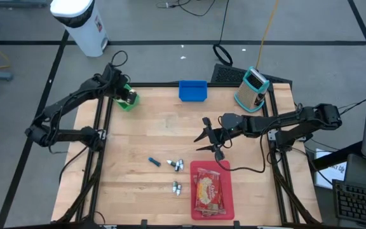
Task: Pick & Place Food Item
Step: Put the black donut into the green bin, then put the left blue food coloring into the blue bin, then put the top green food coloring into the blue bin
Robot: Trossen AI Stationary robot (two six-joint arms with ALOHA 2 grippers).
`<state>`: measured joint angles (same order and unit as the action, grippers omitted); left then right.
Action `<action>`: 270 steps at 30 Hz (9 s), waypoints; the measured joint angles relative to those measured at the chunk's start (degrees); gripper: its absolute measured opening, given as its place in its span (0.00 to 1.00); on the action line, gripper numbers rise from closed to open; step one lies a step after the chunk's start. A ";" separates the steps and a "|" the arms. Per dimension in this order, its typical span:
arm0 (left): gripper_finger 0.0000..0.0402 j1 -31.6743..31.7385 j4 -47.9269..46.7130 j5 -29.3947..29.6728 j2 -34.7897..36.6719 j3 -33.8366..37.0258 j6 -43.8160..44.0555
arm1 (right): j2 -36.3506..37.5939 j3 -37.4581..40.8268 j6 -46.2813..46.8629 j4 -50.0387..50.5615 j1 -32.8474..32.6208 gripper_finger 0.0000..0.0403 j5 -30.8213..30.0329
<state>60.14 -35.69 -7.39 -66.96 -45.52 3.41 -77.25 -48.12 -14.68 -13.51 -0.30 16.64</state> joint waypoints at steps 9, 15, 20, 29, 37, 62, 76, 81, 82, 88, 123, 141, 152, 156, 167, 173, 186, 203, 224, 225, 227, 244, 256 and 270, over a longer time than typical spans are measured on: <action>0.00 -0.15 0.04 0.32 -6.42 0.00 -2.29 | 0.00 0.02 0.26 0.13 0.00 0.39 0.00; 0.04 -0.15 0.03 1.97 -8.34 0.00 -2.24 | 0.00 0.02 0.26 0.13 0.00 0.38 0.00; 0.09 -0.15 -0.18 4.71 -7.63 0.00 -1.41 | 0.00 0.02 0.26 0.13 0.00 0.39 -0.02; 0.33 -0.15 -0.47 5.37 -4.54 0.02 -0.75 | 0.00 0.00 0.28 0.15 0.00 0.39 -0.02; 0.50 -0.15 -0.41 9.80 -0.21 0.02 0.23 | 0.00 0.00 0.46 0.33 0.00 0.39 -0.02; 0.52 -38.22 -4.32 -16.96 19.87 0.86 5.68 | 0.00 0.01 3.38 0.51 -0.02 0.39 -0.04; 0.52 -74.23 7.39 9.76 -1.13 6.27 3.22 | -0.02 0.17 2.03 0.34 -0.02 0.39 -0.09; 0.52 -75.23 10.53 13.76 -8.19 6.24 4.23 | -0.02 1.24 1.97 0.07 -0.02 0.39 -0.18; 0.52 -75.23 11.16 13.66 -9.44 6.21 4.23 | -0.04 1.24 1.98 0.08 -0.02 0.39 -0.20; 0.52 -75.28 14.11 7.23 -15.72 6.19 3.95 | -0.04 1.24 1.97 0.02 -0.02 0.39 -0.25; 0.17 -72.09 16.16 25.89 -20.47 -3.88 -16.11 | -0.02 1.24 3.42 -2.80 -0.02 0.39 -1.65; 0.13 -66.93 19.20 34.39 -20.39 -16.26 -32.97 | -10.94 1.25 -7.87 -19.56 -0.61 0.41 -19.79; 0.13 -66.53 19.35 33.88 -20.39 -16.26 -32.97 | -12.13 1.24 -10.12 -25.34 -0.55 0.47 -22.53; 0.12 -66.53 19.59 32.96 -20.39 -16.26 -32.88 | -12.13 1.24 -10.16 -25.03 -0.57 0.44 -22.37; 0.12 -66.53 21.00 32.77 -20.36 -16.26 -31.78 | -12.74 1.24 -10.14 -24.37 -0.57 0.34 -22.38; 0.12 -66.53 21.04 32.59 -20.34 -16.26 -31.37 | -12.74 1.24 -10.10 -25.17 -0.57 0.26 -22.26; 0.12 -66.58 21.06 31.18 -20.30 -16.24 -29.63 | -12.74 1.24 -8.89 -25.62 -0.52 0.16 -18.47; 0.62 -66.66 24.04 26.95 -17.66 -16.16 -11.34 | -12.66 1.18 -5.46 -26.82 -0.19 0.15 -17.80; 0.70 -63.81 23.54 11.68 5.33 -7.92 -15.50 | -12.44 1.22 2.94 -26.29 14.29 0.15 -21.01; 0.70 -62.98 25.43 11.69 6.24 -5.97 -14.93 | -12.46 1.22 3.56 -26.28 15.56 0.15 -21.12; 0.70 -61.05 29.07 11.75 7.95 -1.28 -13.76 | -12.46 1.22 4.85 -26.58 18.03 0.15 -21.31; 0.70 -52.72 63.25 11.92 5.83 17.51 -7.46 | -16.67 0.92 17.19 -22.46 33.08 0.15 -18.08; 0.70 -52.76 64.12 11.88 3.89 17.54 -7.12 | -19.45 0.94 18.53 -22.00 34.69 0.16 -18.18; 0.70 -52.76 64.48 11.90 3.81 17.53 -6.72 | -19.45 0.94 20.65 -22.22 35.10 0.40 -18.10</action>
<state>7.38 28.79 4.51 -63.16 -27.99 -3.31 -96.71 -47.18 5.97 -35.74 34.81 -1.45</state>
